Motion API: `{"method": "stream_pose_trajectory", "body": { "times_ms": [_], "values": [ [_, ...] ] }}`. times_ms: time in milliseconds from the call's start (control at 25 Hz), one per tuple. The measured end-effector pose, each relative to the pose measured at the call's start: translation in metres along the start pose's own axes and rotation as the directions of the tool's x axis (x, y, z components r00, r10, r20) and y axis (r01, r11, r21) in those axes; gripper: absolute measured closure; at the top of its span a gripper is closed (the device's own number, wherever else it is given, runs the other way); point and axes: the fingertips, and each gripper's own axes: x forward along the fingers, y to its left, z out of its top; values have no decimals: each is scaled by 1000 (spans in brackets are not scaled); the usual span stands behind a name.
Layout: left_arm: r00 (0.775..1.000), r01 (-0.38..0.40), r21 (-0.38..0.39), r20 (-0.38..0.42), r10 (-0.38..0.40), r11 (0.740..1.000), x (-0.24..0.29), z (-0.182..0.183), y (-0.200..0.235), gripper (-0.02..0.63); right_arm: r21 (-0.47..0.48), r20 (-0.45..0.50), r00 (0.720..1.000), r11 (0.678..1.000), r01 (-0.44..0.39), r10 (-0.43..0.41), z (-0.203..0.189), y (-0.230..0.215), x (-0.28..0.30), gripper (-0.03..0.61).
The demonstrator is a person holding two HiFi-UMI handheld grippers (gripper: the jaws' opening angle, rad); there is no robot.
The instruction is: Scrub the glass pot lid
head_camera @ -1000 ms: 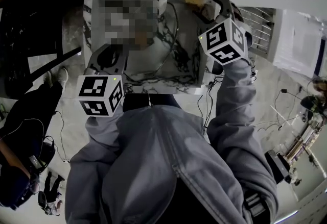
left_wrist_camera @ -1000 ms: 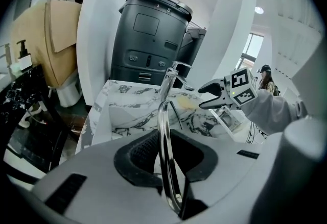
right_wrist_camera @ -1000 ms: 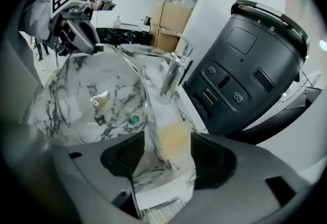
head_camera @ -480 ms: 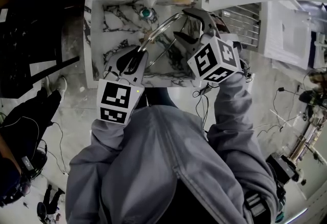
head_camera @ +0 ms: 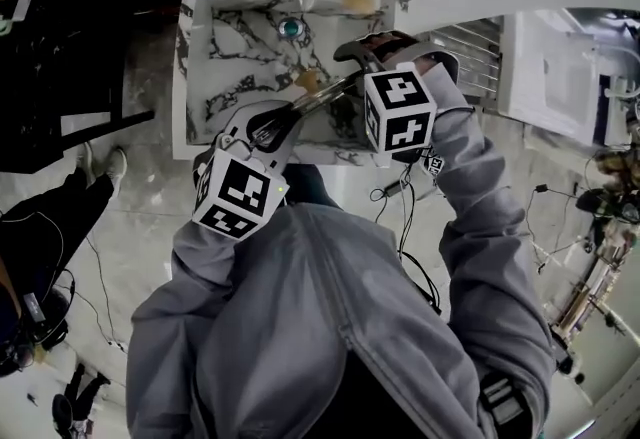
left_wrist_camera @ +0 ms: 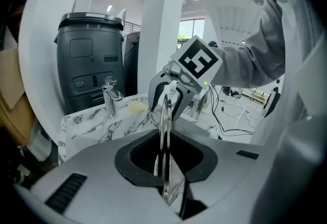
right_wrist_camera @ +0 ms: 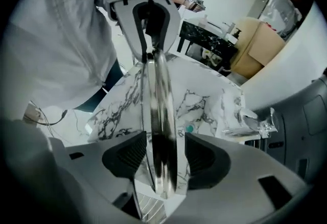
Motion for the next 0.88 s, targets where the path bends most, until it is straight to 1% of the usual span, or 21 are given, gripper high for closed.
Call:
{"method": "stream_pose_trajectory", "body": {
  "times_ms": [40, 80, 120, 160, 240, 320, 400, 480, 520, 600, 680, 720, 760, 800, 880],
  "values": [
    [1000, 10, 9, -2, -10, 1000, -2, -2, -2, 540, -26, -2, 1000, 1000, -17, 16, 3, 4, 3, 332],
    [1000, 20, 18, -4, -20, 1000, -3, -3, -4, 540, -53, -1, 1000, 998, -24, 24, 7, 7, 6, 369],
    [1000, 28, 27, -6, -28, 999, -4, -4, -5, 540, -81, 0, 1000, 996, -22, 23, 11, 10, 8, 485],
    [999, 33, 36, -9, -33, 999, -5, -5, -7, 540, -107, -2, 1000, 994, -19, 19, 14, 12, 10, 513],
    [999, 41, 46, -10, -41, 998, -8, -7, -9, 540, -124, -7, 1000, 992, -7, 6, 18, 17, 11, 526],
    [998, 62, 37, -2, -62, 997, -10, -9, -9, 538, -85, 9, 1000, 996, 19, -18, 22, 17, 10, 531],
    [994, 108, 26, 9, -108, 994, -15, -12, -9, 535, -43, 39, 997, 997, 61, -60, 26, 15, 8, 532],
    [986, 162, 17, 32, -163, 987, -22, -12, -10, 526, -30, 64, 991, 993, 116, -114, 30, 13, 6, 532],
    [981, 183, 1, 64, -183, 983, -28, -9, -8, 523, -27, 74, 987, 989, 145, -143, 30, 11, 5, 532],
    [963, 223, -77, 172, -207, 972, -44, 5, 3, 542, -26, 86, 975, 978, 209, -206, 29, 4, 4, 538],
    [936, 266, -189, 285, -206, 945, -60, 20, 24, 545, -30, 87, 954, 956, 291, -287, 25, -7, 4, 540],
    [926, 276, -240, 327, -190, 931, -65, 25, 37, 545, -27, 89, 939, 942, 335, -331, 24, -13, 5, 540],
    [920, 275, -280, 354, -168, 920, -67, 29, 51, 545, -20, 91, 924, 927, 375, -372, 22, -20, 5, 540],
    [919, 266, -307, 367, -145, 914, -67, 31, 64, 545, -8, 93, 908, 912, 411, -408, 20, -25, 5, 540],
    [926, 237, -336, 361, -108, 912, -56, 31, 86, 543, 23, 97, 878, 883, 470, -470, 16, -33, 7, 540]
  ]
}}
